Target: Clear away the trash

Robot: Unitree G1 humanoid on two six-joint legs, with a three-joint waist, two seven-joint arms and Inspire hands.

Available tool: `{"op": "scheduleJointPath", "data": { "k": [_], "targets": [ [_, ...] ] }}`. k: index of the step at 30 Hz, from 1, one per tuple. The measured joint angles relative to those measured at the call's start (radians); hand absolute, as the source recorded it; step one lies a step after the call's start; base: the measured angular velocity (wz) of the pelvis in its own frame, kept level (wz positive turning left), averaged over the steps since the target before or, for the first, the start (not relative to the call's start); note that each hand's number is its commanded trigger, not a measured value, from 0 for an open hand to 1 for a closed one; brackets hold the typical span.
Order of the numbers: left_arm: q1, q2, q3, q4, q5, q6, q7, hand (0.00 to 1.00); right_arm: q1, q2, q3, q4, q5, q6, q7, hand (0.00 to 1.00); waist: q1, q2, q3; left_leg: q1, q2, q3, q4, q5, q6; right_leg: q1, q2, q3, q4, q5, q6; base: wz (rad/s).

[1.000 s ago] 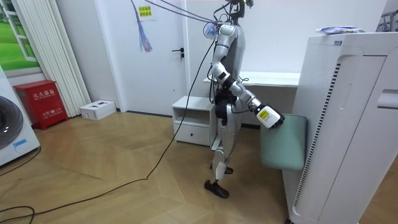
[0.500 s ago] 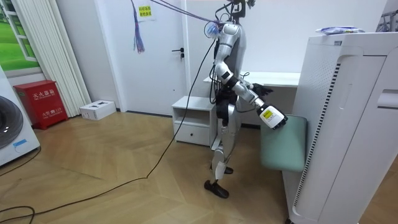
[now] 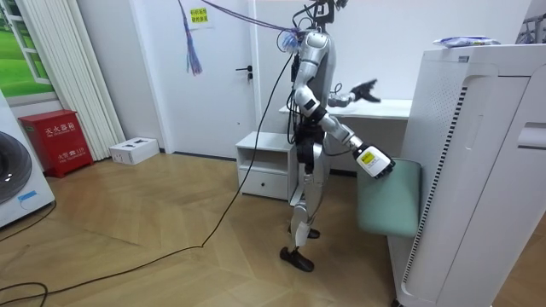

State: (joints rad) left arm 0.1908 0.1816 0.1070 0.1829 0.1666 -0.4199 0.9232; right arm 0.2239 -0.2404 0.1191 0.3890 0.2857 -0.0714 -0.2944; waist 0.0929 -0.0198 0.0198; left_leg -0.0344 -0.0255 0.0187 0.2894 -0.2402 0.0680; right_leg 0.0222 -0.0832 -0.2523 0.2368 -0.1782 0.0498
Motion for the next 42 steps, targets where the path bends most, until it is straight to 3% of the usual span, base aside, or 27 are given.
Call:
{"op": "scheduleJointPath", "data": {
  "k": [2,4,16,21,27,29,34,38,42],
  "targets": [
    [0.000,0.000,0.066,-0.012,-0.001,-0.013,0.052,0.00,0.008,0.000,-0.009,0.000,0.000,0.000,0.000,1.00,0.002,0.009,-0.0005,0.013,-0.004,-0.001,-0.007,0.003,0.001,0.010,-0.003,0.000,0.000,0.000,0.000,0.00],
    [0.000,-0.001,0.085,-0.012,-0.001,-0.013,0.077,0.00,0.014,0.000,-0.014,0.000,0.000,0.000,0.001,1.00,0.014,0.009,-0.0009,0.015,-0.004,-0.001,-0.007,0.003,0.001,0.011,-0.003,0.000,0.000,0.000,0.000,0.00],
    [-0.012,-0.003,0.083,-0.115,0.008,-0.016,0.114,0.00,0.024,-0.003,-0.026,0.000,-0.013,0.000,0.012,1.00,0.017,0.006,-0.0024,0.010,-0.006,-0.024,0.002,0.006,-0.002,0.015,-0.003,-0.024,0.000,0.000,0.000,0.04],
    [-0.019,-0.002,0.072,-0.187,0.070,-0.016,0.094,0.00,0.024,-0.005,-0.026,0.000,-0.013,0.000,0.022,1.00,0.012,0.001,-0.0017,0.013,-0.006,-0.026,0.001,0.006,-0.002,0.023,-0.003,-0.025,0.000,0.000,0.000,0.01],
    [-0.071,0.013,-0.005,-0.248,0.152,-0.016,0.061,0.00,0.021,-0.005,-0.025,-0.002,-0.023,0.000,0.023,1.00,-0.004,0.008,0.0022,0.011,-0.007,-0.033,0.008,0.006,-0.002,0.029,-0.002,-0.025,-0.001,0.000,0.000,0.05],
    [-0.090,0.035,-0.051,-0.272,0.161,-0.016,0.017,0.00,0.018,-0.005,-0.025,-0.003,-0.023,-0.001,0.029,1.00,-0.013,0.016,0.0068,0.010,-0.007,-0.033,0.010,0.006,-0.002,0.030,-0.002,-0.025,-0.001,0.000,0.000,0.00],
    [-0.104,0.077,-0.121,-0.328,0.235,-0.022,-0.058,0.00,0.007,-0.007,-0.026,-0.003,-0.025,-0.003,0.054,1.00,-0.047,0.029,0.0060,0.009,-0.008,-0.033,0.011,0.006,-0.002,0.030,-0.002,-0.023,0.000,0.000,0.000,0.00],
    [-0.144,0.082,-0.168,-0.356,0.318,-0.051,-0.109,0.00,-0.006,-0.017,-0.022,-0.003,-0.025,-0.003,0.091,1.00,-0.069,0.031,0.0059,0.009,-0.007,-0.028,0.013,0.006,-0.002,0.029,-0.002,-0.015,0.001,0.000,0.000,-0.03],
    [-0.177,0.086,-0.215,-0.361,0.349,-0.052,-0.137,0.00,-0.013,-0.020,-0.022,-0.003,-0.052,-0.003,0.126,1.00,-0.089,0.031,0.0054,0.012,-0.007,-0.024,0.013,0.006,-0.002,0.029,-0.002,-0.004,0.001,0.000,0.000,-0.02]
  ]
}}
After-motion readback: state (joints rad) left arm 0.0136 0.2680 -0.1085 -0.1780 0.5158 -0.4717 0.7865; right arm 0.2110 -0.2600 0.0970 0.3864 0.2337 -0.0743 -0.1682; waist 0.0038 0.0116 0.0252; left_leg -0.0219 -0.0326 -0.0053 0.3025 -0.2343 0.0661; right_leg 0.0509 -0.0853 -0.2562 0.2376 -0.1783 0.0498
